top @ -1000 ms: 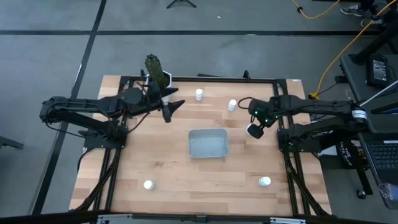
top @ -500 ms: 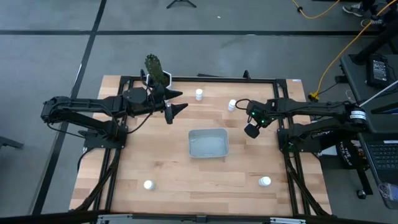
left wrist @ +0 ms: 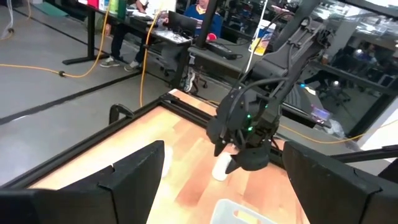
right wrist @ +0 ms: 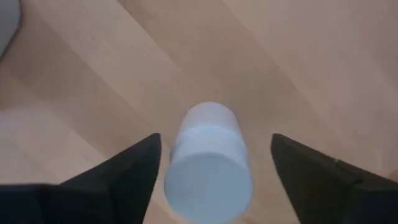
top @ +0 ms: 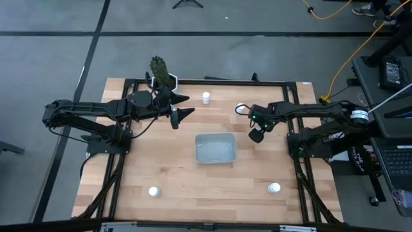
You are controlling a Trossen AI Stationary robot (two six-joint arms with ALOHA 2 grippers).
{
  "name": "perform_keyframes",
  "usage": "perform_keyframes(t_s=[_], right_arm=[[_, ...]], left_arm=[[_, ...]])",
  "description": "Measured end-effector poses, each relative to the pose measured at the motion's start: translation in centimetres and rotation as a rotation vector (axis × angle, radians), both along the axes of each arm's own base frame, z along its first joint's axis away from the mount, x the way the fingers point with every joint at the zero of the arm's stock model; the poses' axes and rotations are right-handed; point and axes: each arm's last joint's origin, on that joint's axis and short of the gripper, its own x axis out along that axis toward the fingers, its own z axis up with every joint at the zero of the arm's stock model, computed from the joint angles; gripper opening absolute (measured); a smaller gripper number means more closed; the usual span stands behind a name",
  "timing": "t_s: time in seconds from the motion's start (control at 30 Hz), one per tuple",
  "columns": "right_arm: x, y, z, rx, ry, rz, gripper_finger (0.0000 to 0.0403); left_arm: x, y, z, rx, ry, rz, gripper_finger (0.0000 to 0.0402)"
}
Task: Pick and place pill bottles into a basket
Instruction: Put the white pill bottle into the gray bin
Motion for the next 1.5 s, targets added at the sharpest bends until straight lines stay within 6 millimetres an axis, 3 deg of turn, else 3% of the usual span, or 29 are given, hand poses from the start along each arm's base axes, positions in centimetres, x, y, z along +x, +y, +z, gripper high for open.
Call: perform_keyframes(t_s=[0.27, 0.47, 0.63, 0.8, 0.93, 1.03, 1.17, 1.3, 1.5], right_arm=[[0.4, -0.1, 1.3, 0.004, 0.002, -0.001, 0.0147], [1.5, -0.3, 4.0, -0.014, -0.039, 0.039, 0.0148], [3.3, -0.1, 8.3, -0.059, -0.159, 0.103, 0.0148], [5.6, 1.9, 13.7, -0.109, -0.346, 0.206, 0.0148], [7.9, 4.2, 15.4, -0.164, -0.383, 0.294, 0.0148], [10.1, 5.6, 14.2, -0.164, -0.334, 0.36, 0.0148], [12.8, 6.9, 10.5, -0.145, -0.21, 0.429, 0.0148], [14.7, 7.2, 7.2, -0.135, -0.123, 0.471, 0.0148], [16.5, 7.3, 4.2, -0.137, -0.093, 0.509, 0.0148]], left_arm=[[0.0, 0.1, 0.0, 0.009, 0.005, 0.003, 0.032], [0.0, 0.1, 0.0, 0.019, 0.008, 0.023, 0.032], [0.0, 0.1, 0.0, 0.025, 0.01, 0.022, 0.032], [0.0, 0.1, 0.0, 0.057, 0.023, 0.019, 0.032], [-0.1, 0.2, 0.0, 0.095, 0.035, 0.046, 0.032], [-0.4, 0.4, 0.4, 0.12, 0.025, 0.052, 0.032], [-1.2, 0.7, 0.9, 0.131, 0.001, 0.062, 0.032], [-2.0, 0.9, 1.6, 0.134, -0.03, 0.076, 0.032], [-3.0, 0.7, 2.3, 0.137, -0.071, 0.074, 0.032]])
